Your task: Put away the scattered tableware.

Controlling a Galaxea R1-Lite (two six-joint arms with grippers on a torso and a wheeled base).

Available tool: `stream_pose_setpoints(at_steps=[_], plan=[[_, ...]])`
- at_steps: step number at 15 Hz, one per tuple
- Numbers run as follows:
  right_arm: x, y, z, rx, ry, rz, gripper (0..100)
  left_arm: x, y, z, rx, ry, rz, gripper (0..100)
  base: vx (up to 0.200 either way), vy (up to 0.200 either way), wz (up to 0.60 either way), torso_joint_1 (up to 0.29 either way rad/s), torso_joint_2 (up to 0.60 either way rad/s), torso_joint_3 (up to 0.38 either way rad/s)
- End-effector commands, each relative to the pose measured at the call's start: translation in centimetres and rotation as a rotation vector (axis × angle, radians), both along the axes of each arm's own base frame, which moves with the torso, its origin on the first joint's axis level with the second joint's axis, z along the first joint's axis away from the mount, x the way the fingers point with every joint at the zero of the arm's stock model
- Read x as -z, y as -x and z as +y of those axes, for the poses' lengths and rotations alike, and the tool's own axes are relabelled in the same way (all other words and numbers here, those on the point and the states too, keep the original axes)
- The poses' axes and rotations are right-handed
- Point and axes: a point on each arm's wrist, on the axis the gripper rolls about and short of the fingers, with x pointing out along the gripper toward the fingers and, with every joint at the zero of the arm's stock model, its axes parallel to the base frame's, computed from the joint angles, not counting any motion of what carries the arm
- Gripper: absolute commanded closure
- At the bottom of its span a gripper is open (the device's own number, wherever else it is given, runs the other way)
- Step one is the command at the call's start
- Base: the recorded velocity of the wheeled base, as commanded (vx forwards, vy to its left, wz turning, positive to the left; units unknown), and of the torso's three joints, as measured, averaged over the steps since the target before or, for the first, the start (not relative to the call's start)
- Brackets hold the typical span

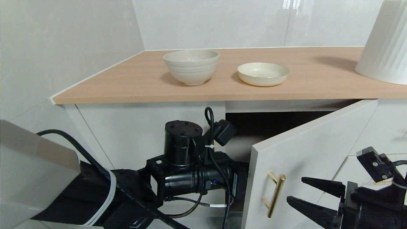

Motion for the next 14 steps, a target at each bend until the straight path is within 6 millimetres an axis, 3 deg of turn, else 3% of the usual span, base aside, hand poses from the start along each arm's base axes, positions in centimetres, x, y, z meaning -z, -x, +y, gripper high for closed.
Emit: stream_pose_setpoints(at_steps=[1,4,7,10,14], plan=[[0.0,1.0,-0.7,-0.002,-0.009,-0.005,0,0.1,-0.1,-0.1,-0.009,-0.004,0.001,100,0.000,0.000,0.00,0.000,0.00,0.000],[0.3,1.1,-0.7,-0.005,-0.001,0.009,0,0.2,-0.1,-0.1,-0.010,-0.007,0.003,100,0.000,0.000,0.00,0.000,0.00,0.000],[0.1,1.2,-0.8,-0.005,-0.006,0.000,0,0.2,-0.3,-0.4,-0.007,-0.002,-0.001,100,-0.200,0.000,0.00,0.007,0.00,-0.001],[0.1,1.2,-0.8,-0.003,-0.007,-0.001,0,0.5,-1.2,-1.8,-0.007,0.015,0.016,100,-0.200,0.000,0.00,-0.002,0.00,0.004],[-0.1,1.8,-1.2,-0.005,-0.019,-0.019,0,1.2,-3.2,-4.0,-0.007,0.030,0.010,100,0.000,0.000,0.00,0.000,0.00,0.000]])
